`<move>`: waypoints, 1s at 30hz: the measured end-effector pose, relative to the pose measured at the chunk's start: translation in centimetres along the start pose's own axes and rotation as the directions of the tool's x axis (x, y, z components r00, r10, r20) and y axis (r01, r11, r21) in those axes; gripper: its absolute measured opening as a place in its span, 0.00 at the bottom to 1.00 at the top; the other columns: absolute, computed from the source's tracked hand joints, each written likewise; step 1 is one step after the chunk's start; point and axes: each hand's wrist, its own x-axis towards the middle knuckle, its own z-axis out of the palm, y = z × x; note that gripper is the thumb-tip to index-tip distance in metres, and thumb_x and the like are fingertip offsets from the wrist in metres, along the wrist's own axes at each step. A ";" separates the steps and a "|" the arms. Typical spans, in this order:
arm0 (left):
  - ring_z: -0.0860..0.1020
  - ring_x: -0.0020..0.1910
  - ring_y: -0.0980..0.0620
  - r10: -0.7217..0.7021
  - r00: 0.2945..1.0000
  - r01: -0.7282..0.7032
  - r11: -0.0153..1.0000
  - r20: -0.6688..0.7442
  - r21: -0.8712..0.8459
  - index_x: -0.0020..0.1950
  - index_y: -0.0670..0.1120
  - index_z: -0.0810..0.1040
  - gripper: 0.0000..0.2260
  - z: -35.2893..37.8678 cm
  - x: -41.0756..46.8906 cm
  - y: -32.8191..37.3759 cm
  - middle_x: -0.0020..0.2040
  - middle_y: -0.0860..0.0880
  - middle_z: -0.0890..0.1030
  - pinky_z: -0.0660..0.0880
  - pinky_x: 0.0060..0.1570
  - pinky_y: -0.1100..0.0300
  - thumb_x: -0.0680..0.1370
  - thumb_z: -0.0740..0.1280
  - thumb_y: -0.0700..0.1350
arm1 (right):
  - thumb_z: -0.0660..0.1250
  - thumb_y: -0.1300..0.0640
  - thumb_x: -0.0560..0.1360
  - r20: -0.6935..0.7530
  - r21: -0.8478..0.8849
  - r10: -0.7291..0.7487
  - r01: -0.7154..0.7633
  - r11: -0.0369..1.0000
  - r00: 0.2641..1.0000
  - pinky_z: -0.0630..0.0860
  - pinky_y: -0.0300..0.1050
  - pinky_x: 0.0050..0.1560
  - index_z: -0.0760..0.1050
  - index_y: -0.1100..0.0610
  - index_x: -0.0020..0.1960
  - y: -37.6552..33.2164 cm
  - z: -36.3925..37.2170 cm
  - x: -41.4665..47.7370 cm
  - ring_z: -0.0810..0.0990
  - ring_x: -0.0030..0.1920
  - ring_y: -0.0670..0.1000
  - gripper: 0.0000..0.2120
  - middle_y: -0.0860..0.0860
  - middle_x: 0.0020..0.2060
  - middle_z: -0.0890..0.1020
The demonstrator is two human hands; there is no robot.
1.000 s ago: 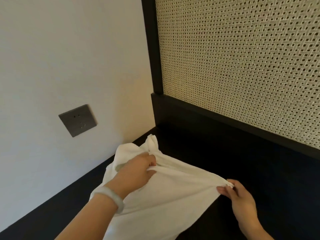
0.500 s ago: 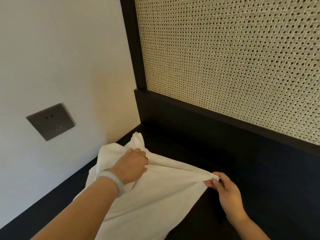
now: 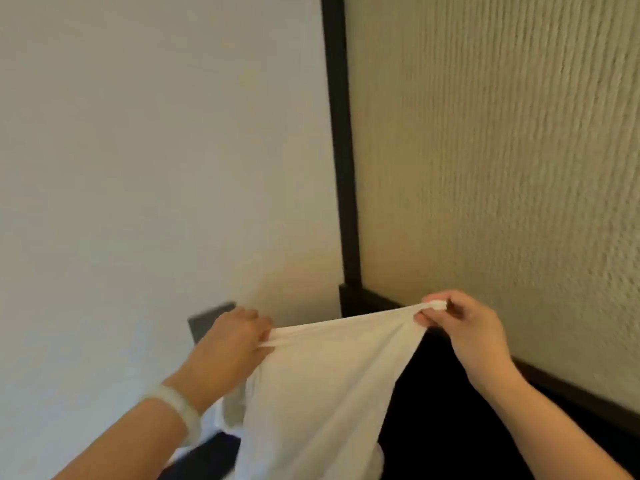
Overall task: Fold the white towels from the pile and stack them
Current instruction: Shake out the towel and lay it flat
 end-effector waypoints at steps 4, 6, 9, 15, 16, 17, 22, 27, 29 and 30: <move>0.73 0.42 0.46 -0.123 0.934 0.111 0.992 -0.335 -0.054 0.38 0.53 0.67 0.14 -12.2 -1.5 -4.6 0.35 0.56 0.66 0.64 0.39 0.55 0.75 0.71 0.51 | 0.73 0.67 0.71 0.133 0.030 -0.236 0.234 0.972 0.963 0.77 0.40 0.47 0.82 0.59 0.46 -13.0 4.3 5.8 0.84 0.44 0.51 0.06 0.54 0.41 0.86; 0.71 0.39 0.46 -0.160 0.863 0.151 0.987 -0.479 -0.057 0.37 0.51 0.68 0.14 -18.4 -2.3 -6.1 0.34 0.55 0.66 0.63 0.37 0.55 0.74 0.72 0.50 | 0.71 0.69 0.72 0.144 0.113 -0.336 0.322 0.940 0.931 0.79 0.37 0.45 0.81 0.63 0.49 -19.5 5.8 7.5 0.84 0.41 0.50 0.06 0.56 0.40 0.85; 0.67 0.37 0.49 -0.188 0.776 0.166 0.982 -0.602 -0.093 0.35 0.51 0.66 0.16 -25.0 -4.0 -7.1 0.33 0.55 0.67 0.61 0.37 0.55 0.74 0.73 0.49 | 0.66 0.71 0.76 0.216 0.224 -0.403 0.356 0.907 0.889 0.79 0.33 0.31 0.77 0.66 0.51 -27.5 7.7 8.4 0.82 0.27 0.45 0.05 0.54 0.31 0.82; 0.69 0.31 0.56 -0.405 0.874 0.308 0.889 -0.267 -0.340 0.30 0.50 0.65 0.20 -18.1 -10.0 -5.2 0.29 0.53 0.69 0.63 0.32 0.66 0.75 0.72 0.53 | 0.65 0.70 0.78 0.499 0.106 -0.223 0.197 0.975 0.837 0.84 0.42 0.37 0.75 0.70 0.55 -28.2 11.0 6.5 0.86 0.38 0.55 0.07 0.64 0.45 0.82; 0.70 0.33 0.54 -0.415 0.885 0.324 0.875 -0.212 -0.360 0.31 0.49 0.66 0.20 -15.6 -10.9 -4.3 0.30 0.53 0.69 0.62 0.34 0.64 0.75 0.72 0.54 | 0.65 0.70 0.78 0.520 0.101 -0.223 0.200 0.975 0.824 0.84 0.43 0.40 0.75 0.71 0.55 -27.6 11.5 6.0 0.86 0.40 0.56 0.07 0.65 0.45 0.82; 0.72 0.36 0.51 -0.421 0.891 0.340 0.867 -0.171 -0.365 0.32 0.48 0.67 0.20 -13.3 -11.5 -3.2 0.32 0.52 0.70 0.63 0.36 0.61 0.75 0.71 0.56 | 0.64 0.71 0.78 0.538 0.091 -0.227 0.211 0.973 0.812 0.84 0.43 0.42 0.75 0.70 0.54 -27.1 12.2 5.4 0.86 0.41 0.56 0.06 0.65 0.45 0.83; 0.76 0.44 0.49 -0.484 0.875 0.386 0.714 -0.013 -0.584 0.41 0.43 0.78 0.19 -4.8 -13.6 2.3 0.42 0.47 0.77 0.70 0.46 0.57 0.72 0.72 0.60 | 0.62 0.72 0.78 0.594 0.052 -0.275 0.304 0.951 0.756 0.83 0.40 0.40 0.76 0.69 0.52 -26.4 14.4 3.4 0.85 0.39 0.55 0.06 0.63 0.41 0.83; 0.73 0.36 0.60 -0.545 0.837 0.391 0.537 0.046 -0.747 0.42 0.46 0.79 0.18 -1.4 -14.9 4.4 0.40 0.55 0.74 0.68 0.37 0.70 0.72 0.72 0.61 | 0.61 0.73 0.79 0.595 0.043 -0.270 0.306 0.951 0.757 0.83 0.38 0.38 0.76 0.69 0.52 -25.4 14.3 3.4 0.85 0.39 0.53 0.06 0.61 0.40 0.82; 0.70 0.34 0.60 -0.570 0.821 0.381 0.491 0.043 -0.783 0.38 0.44 0.76 0.19 -1.0 -15.7 3.9 0.38 0.54 0.73 0.66 0.36 0.69 0.74 0.70 0.60 | 0.61 0.73 0.79 0.567 0.071 -0.271 0.281 0.957 0.778 0.82 0.37 0.37 0.76 0.67 0.50 -25.0 13.9 3.9 0.86 0.37 0.52 0.06 0.60 0.40 0.82; 0.68 0.33 0.60 -0.582 0.812 0.385 0.476 0.046 -0.790 0.34 0.45 0.72 0.19 -0.8 -16.1 3.6 0.36 0.54 0.71 0.65 0.36 0.69 0.76 0.69 0.59 | 0.62 0.73 0.78 0.548 0.082 -0.273 0.274 0.958 0.790 0.82 0.37 0.37 0.76 0.67 0.48 -24.8 13.7 4.2 0.86 0.37 0.53 0.06 0.60 0.40 0.82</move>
